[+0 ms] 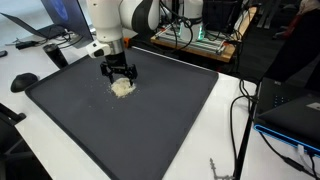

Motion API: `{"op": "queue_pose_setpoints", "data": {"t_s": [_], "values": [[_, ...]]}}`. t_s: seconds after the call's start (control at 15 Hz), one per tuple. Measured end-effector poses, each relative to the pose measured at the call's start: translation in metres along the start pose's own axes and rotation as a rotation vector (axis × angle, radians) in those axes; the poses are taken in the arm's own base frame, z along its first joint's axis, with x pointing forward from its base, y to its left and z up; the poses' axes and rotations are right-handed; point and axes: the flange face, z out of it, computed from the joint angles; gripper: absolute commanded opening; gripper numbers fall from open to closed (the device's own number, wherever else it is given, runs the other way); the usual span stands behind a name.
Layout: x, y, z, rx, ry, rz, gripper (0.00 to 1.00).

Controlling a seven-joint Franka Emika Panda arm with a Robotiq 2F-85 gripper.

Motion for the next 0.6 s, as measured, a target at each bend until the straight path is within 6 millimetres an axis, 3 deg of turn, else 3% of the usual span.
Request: {"op": "queue_pose_setpoints", "data": {"t_s": [0.6], "values": [[0.014,0.005,0.042,0.008,-0.012,-0.018,1.0]]}}
